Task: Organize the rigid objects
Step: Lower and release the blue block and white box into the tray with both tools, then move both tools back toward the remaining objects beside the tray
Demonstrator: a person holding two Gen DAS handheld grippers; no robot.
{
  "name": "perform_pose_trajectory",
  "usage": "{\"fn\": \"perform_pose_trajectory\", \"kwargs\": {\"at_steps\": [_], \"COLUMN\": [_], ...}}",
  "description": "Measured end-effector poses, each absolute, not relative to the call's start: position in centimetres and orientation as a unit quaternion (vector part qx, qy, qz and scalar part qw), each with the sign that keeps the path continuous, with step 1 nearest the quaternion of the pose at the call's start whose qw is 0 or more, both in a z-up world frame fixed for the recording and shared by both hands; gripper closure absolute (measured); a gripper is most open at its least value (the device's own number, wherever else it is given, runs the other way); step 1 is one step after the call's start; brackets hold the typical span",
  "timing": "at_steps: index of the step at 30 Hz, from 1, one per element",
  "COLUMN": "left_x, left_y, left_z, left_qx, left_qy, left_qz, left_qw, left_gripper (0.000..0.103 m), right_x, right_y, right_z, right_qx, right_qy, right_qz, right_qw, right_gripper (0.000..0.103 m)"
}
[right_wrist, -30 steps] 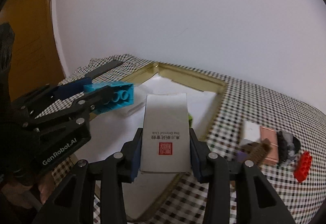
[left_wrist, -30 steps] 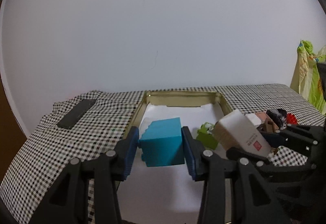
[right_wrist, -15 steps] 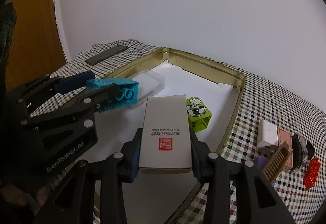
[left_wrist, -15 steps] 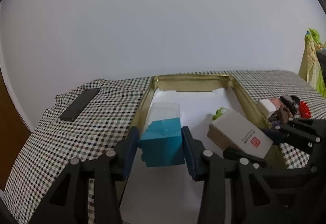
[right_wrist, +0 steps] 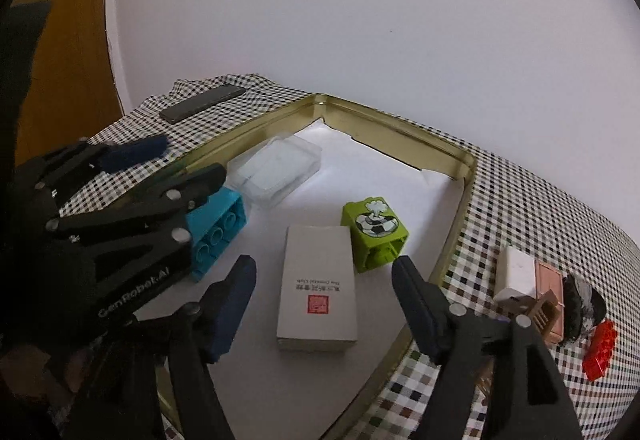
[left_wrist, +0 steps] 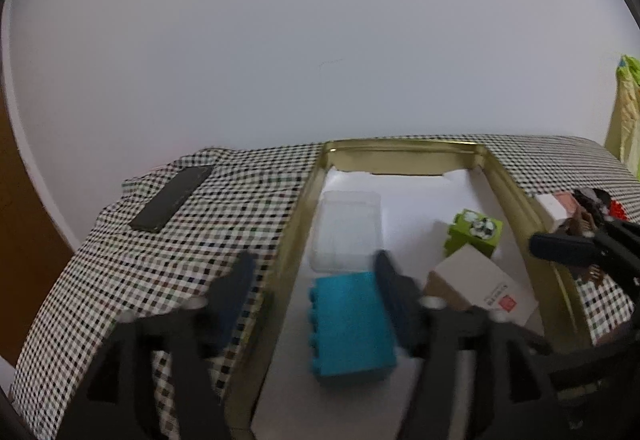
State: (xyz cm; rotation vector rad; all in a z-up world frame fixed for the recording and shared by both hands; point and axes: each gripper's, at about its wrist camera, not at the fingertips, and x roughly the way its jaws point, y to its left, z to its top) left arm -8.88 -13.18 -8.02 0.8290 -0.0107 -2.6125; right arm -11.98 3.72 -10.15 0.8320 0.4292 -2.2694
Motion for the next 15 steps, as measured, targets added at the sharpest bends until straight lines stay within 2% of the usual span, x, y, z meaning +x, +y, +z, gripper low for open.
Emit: {"fn": "perform_pose_trajectory", "kwargs": {"at_steps": [6, 9, 15], "left_x": [-8.4, -8.4, -8.2], "left_y": [-13.0, -12.2, -9.1], "left_z": [-7.6, -7.1, -5.2], "left_qx": [0.291, 0.283, 0.263], "left_qy": [0.009, 0.005, 0.006], "left_qz": [-0.937, -0.94, -0.951], "left_qw": [0.194, 0.192, 0.164], "left_gripper": [0.025, 0.015, 0.014], "right_x": [-11.5, -11.7, -12.5], "right_y": [6.7, 8.6, 12.7], "right_z": [-8.8, -7.9, -6.8], "right_qx": [0.299, 0.289, 0.28], "right_qy": [0.128, 0.104, 0.064], "right_qz": [-0.882, -0.89, -0.907], "right_qw": [0.342, 0.336, 0.308], "right_gripper": [0.027, 0.025, 0.024]}}
